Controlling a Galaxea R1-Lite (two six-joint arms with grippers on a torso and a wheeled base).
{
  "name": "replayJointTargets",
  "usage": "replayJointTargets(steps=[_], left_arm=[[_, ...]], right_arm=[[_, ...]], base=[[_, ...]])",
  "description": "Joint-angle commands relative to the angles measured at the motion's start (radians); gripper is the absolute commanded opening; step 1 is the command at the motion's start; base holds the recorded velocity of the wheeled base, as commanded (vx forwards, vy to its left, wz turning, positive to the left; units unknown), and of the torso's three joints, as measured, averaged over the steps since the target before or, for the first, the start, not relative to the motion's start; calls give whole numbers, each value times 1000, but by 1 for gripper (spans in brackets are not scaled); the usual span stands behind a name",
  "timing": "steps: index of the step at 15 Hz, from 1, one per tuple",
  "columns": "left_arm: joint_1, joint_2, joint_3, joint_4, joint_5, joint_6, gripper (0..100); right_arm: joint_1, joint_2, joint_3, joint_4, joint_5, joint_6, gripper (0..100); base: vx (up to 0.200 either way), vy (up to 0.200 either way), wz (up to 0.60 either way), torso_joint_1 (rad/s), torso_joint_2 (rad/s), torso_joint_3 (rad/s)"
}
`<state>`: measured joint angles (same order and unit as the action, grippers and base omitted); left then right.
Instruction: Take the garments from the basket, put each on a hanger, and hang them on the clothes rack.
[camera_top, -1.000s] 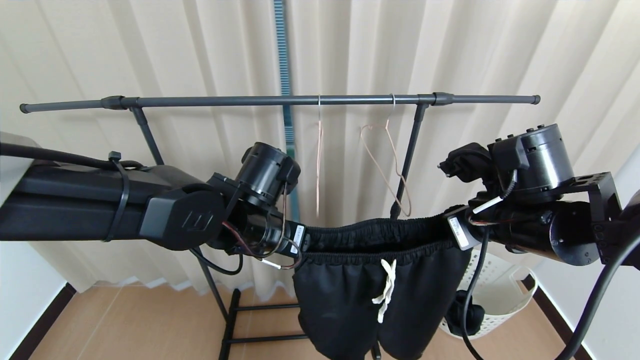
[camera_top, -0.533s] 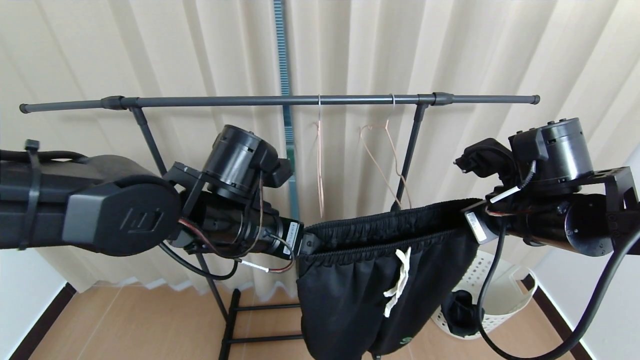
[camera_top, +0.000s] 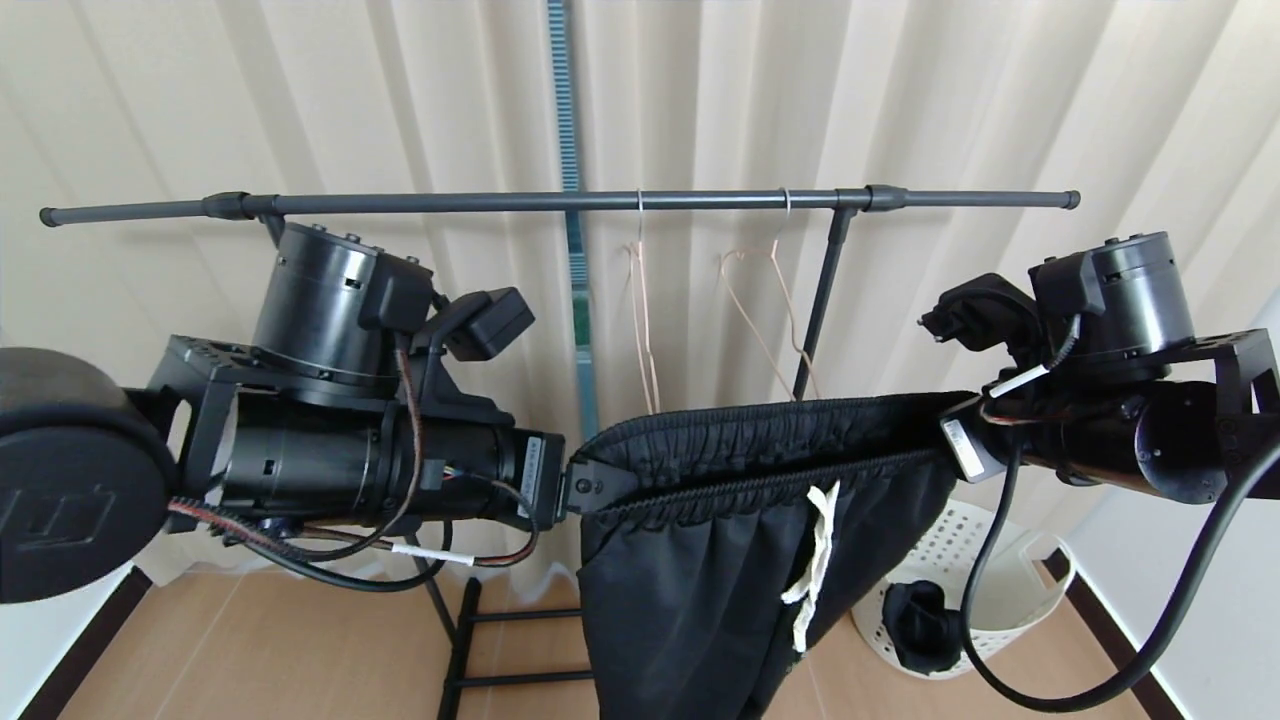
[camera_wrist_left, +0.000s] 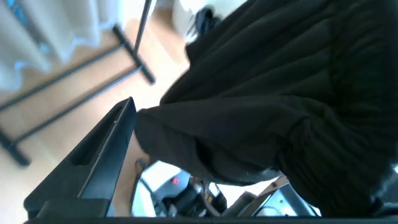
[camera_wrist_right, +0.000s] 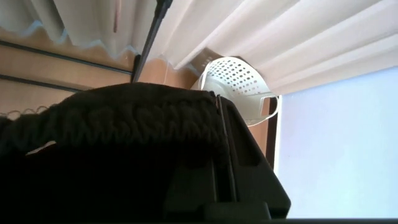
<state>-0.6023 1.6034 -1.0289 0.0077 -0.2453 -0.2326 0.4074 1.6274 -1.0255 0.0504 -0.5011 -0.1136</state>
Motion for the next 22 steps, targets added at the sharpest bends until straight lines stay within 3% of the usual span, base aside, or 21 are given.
replayJointTargets(steps=[1,4,9,12,13,14,16,20,22], left_arm=[[-1,-65,86,-64,-26,-2,100],[3,-63,164,-183,-48,-4,100],[32,-5,159,-222,-40,2,100],[-20,104,70,-206,253,1,100],[-40,187,-10,-138,434,-7,100],[-47,220,-57,-92,480,-25,100],[-50,245,-95,-64,483,-45,100],[-76,265,-89,-63,492,39,100],[-73,268,-97,-66,492,41,100]], right_arm=[[-18,23,-1,0,-2,-11,0],[-30,52,5,0,-56,-23,0],[-30,46,4,-1,-57,-26,0],[-35,48,1,-1,-57,-26,0],[-35,48,-1,-1,-57,-26,0],[-35,48,-1,-1,-57,-26,0],[-36,46,1,-1,-57,-26,0],[-36,45,-1,-1,-57,-26,0],[-41,45,-1,-1,-57,-26,0]], base=[[0,0,0,0,0,0],[0,0,0,0,0,0],[0,0,0,0,0,0],[0,0,0,0,0,0],[0,0,0,0,0,0],[0,0,0,0,0,0],[0,0,0,0,0,0],[0,0,0,0,0,0],[0,0,0,0,0,0]])
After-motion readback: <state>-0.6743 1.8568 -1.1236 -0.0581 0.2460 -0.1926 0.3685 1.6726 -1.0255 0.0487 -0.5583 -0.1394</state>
